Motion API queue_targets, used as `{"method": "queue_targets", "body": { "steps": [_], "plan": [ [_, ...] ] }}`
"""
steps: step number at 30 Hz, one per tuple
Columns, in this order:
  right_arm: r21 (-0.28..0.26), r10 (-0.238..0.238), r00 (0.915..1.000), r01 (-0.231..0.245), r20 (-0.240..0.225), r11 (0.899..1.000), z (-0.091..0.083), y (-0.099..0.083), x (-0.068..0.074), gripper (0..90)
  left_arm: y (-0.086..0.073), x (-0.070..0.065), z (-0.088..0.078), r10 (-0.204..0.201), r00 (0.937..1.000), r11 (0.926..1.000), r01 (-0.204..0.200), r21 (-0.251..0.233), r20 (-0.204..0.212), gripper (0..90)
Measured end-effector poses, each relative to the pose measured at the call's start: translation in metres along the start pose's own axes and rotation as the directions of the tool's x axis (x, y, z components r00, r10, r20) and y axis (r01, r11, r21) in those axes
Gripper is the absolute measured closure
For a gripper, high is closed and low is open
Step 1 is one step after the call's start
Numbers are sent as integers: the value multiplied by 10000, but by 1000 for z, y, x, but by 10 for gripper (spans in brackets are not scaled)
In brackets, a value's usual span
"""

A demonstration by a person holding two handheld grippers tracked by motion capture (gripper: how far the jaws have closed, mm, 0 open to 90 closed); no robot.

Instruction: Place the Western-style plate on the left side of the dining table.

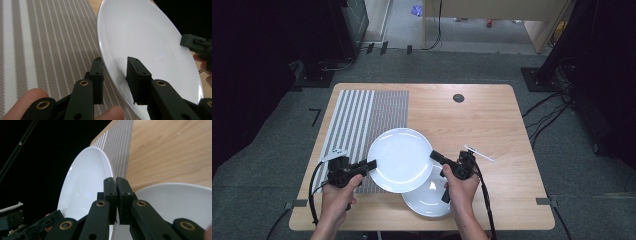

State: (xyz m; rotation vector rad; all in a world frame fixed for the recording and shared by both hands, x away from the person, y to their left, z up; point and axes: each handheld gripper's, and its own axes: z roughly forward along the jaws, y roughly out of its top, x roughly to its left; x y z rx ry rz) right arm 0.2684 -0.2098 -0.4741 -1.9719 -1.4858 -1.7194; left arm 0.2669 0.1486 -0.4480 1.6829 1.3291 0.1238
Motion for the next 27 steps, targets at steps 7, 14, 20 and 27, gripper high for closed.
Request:
{"method": "queue_targets", "body": {
  "steps": [7,14,20,27],
  "plan": [
    [97,-159,9998,161,-125,9998,28,5,18,886,13,19,-9,-201,9993,9995,193,-253,-323,683],
    [316,-382,9992,385,-115,9988,54,13,31,886,20,38,-12,-558,9971,9977,536,-425,-526,682],
    [483,-682,9977,684,-57,9965,73,19,38,886,23,51,-11,-920,9935,9944,881,-589,-672,678],
    [682,-715,9974,717,-60,9951,93,27,39,886,24,61,-7,-1088,9906,9927,1039,-608,-833,671]
  ]
}}
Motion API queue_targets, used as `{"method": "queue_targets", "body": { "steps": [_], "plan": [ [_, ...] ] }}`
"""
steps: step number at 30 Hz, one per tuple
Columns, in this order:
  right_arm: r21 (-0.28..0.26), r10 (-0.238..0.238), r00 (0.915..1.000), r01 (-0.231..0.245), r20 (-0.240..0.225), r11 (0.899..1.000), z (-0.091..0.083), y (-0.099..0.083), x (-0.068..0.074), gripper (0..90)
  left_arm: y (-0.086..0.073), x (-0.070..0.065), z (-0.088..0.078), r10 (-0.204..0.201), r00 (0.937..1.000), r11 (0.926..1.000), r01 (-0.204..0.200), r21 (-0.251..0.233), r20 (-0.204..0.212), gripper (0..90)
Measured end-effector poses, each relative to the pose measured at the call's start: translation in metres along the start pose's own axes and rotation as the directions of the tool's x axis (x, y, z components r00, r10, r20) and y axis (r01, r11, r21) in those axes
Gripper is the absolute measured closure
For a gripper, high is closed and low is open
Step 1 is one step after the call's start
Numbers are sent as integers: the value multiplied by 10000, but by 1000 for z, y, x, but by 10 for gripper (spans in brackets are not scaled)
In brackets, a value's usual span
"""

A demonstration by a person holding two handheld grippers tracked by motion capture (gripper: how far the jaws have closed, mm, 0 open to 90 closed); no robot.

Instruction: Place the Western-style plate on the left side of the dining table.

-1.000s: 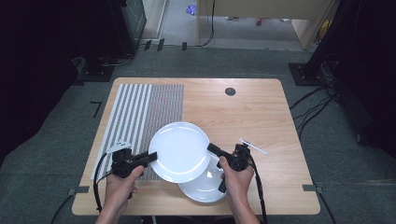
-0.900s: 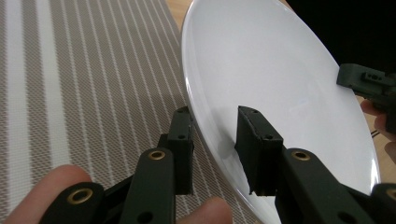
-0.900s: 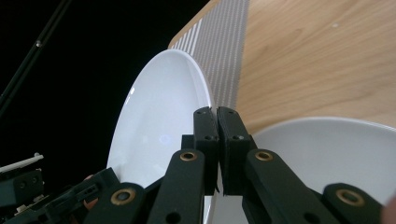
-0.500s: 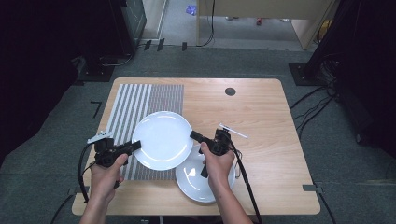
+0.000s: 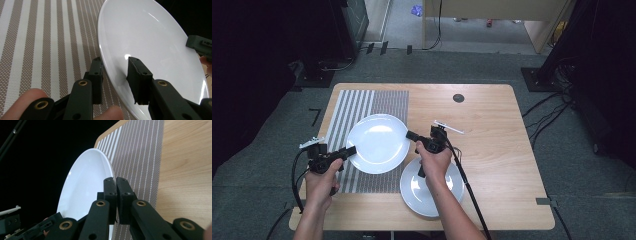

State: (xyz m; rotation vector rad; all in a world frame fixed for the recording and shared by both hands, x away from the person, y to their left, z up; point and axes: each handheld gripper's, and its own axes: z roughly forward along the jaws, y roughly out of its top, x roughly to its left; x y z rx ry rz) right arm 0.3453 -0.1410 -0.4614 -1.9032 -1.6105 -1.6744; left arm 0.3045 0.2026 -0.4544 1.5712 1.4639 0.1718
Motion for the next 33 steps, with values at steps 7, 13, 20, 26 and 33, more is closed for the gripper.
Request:
{"method": "queue_targets", "body": {
  "steps": [7,13,20,26,33],
  "plan": [
    [269,-141,9998,138,118,9995,23,1,-1,883,1,13,6,-127,9982,9999,123,-61,-579,664],
    [445,130,9998,-136,155,9989,42,2,-8,883,4,25,14,-371,9961,9993,365,-94,-806,667],
    [513,273,9989,-293,394,9983,63,8,-15,881,6,38,30,-642,9938,9979,641,-39,-912,665],
    [490,211,9973,-245,705,9985,81,12,-20,878,9,49,42,-874,9903,9961,880,11,-1082,665],
    [535,304,9946,-359,994,9979,99,14,-25,874,11,58,49,-1023,9873,9947,1023,-67,-1216,666]
  ]
}}
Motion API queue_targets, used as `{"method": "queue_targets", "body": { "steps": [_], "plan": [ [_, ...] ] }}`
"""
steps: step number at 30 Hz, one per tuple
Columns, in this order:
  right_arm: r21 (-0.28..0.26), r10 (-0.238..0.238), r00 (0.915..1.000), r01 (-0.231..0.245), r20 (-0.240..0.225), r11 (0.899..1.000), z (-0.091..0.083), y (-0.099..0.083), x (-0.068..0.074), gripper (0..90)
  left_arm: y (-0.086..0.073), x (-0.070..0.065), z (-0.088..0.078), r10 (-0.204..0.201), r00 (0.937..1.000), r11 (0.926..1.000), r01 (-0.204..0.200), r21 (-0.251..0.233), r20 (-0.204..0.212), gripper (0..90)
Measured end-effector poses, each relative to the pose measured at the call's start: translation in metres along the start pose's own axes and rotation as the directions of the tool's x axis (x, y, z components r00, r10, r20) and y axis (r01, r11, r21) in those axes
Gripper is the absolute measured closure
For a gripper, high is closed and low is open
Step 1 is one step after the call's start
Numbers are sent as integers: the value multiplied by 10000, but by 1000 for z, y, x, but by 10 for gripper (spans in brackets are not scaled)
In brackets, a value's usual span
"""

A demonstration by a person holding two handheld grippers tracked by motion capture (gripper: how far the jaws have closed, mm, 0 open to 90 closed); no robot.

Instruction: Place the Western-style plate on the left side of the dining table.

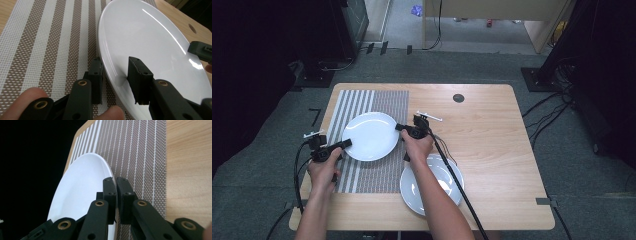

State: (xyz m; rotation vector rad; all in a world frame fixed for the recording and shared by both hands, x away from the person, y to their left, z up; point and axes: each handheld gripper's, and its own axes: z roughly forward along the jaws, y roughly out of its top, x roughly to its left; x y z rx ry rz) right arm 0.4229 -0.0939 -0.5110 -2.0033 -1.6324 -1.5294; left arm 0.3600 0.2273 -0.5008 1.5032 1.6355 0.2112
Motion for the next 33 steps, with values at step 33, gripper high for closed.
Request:
{"method": "queue_targets", "body": {
  "steps": [33],
  "plan": [
    [-18,-934,9928,938,756,9956,38,-1,7,698,-5,12,5,84,9990,9996,-96,-271,-434,575]
  ]
}}
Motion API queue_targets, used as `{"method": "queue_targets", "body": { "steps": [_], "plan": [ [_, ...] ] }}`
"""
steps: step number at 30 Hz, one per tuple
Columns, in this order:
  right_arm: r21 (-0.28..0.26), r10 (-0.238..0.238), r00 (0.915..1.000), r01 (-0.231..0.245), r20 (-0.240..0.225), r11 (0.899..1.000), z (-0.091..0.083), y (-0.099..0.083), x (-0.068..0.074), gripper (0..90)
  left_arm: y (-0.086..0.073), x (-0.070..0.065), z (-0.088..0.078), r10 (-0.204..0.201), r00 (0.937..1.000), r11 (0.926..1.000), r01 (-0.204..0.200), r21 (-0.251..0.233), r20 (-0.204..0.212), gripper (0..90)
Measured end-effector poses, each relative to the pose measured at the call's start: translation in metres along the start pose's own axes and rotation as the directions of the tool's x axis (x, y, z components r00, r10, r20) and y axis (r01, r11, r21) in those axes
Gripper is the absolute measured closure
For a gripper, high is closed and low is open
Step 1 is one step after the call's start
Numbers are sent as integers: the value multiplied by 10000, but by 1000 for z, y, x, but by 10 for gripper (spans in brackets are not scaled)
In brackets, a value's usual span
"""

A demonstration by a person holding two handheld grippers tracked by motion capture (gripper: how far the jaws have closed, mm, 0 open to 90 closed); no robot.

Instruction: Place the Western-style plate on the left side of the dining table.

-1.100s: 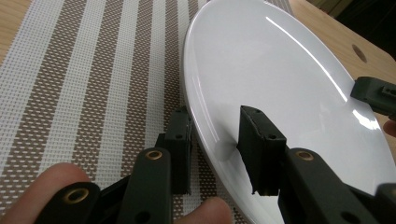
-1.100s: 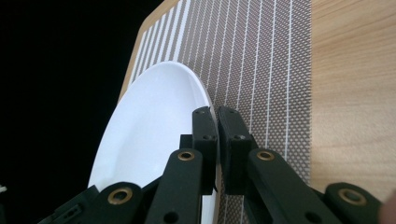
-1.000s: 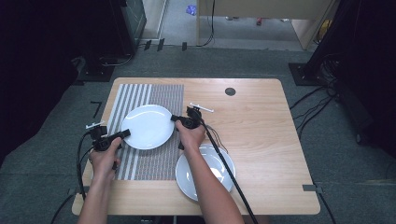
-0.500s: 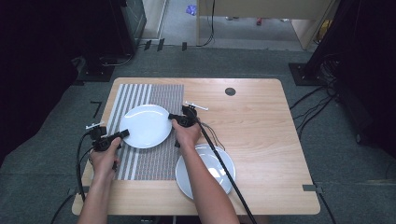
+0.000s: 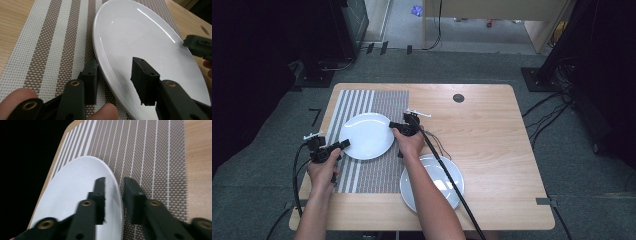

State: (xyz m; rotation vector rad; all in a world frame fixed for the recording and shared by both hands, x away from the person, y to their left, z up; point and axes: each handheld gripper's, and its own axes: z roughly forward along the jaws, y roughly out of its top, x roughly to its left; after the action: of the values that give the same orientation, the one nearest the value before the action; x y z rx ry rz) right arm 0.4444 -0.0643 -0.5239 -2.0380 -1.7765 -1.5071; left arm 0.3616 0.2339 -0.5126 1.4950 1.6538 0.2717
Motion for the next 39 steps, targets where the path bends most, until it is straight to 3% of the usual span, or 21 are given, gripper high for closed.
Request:
{"method": "queue_targets", "body": {
  "steps": [3,5,7,10,17,21,26,30,33,35,39],
  "plan": [
    [-227,-610,9976,618,338,9978,-4,2,4,609,0,0,-3,349,9989,9994,-349,17,-299,510],
    [-329,-847,9959,858,332,9958,-9,4,6,559,0,1,-7,440,9977,9990,-440,14,-518,477],
    [-743,-894,9959,901,122,9932,-16,6,10,549,-1,3,-10,438,9977,9990,-438,15,-511,455],
    [-1114,-1574,9869,1604,359,9807,-27,9,17,511,-1,3,-15,340,9987,9994,-339,34,-370,418],
    [-861,-2318,9717,2350,453,9682,-52,16,23,410,-5,-7,-31,918,9955,9957,-920,-72,-213,374],
    [-569,-2891,9557,2921,551,9547,-68,17,19,373,-13,-13,-39,1251,9920,9921,-1251,-9,-164,355],
    [-788,-2774,9596,2804,468,9566,-91,17,9,331,-21,-20,-49,1502,9887,9886,-1501,-59,9,332],
    [-392,-3311,9408,3344,725,9416,-110,15,-2,299,-27,-26,-57,1705,9853,9852,-1704,-175,47,313],
    [-385,-3439,9358,3475,776,9369,-122,12,-9,284,-32,-29,-65,1811,9834,9831,-1807,-295,124,301],
    [-360,-3646,9266,3691,925,9287,-130,9,-13,278,-34,-31,-69,1813,9832,9830,-1804,-335,230,298],
    [-407,-3705,9234,3759,1001,9258,-145,4,-22,270,-37,-33,-78,1880,9820,9811,-1869,-505,177,285]
  ]
}}
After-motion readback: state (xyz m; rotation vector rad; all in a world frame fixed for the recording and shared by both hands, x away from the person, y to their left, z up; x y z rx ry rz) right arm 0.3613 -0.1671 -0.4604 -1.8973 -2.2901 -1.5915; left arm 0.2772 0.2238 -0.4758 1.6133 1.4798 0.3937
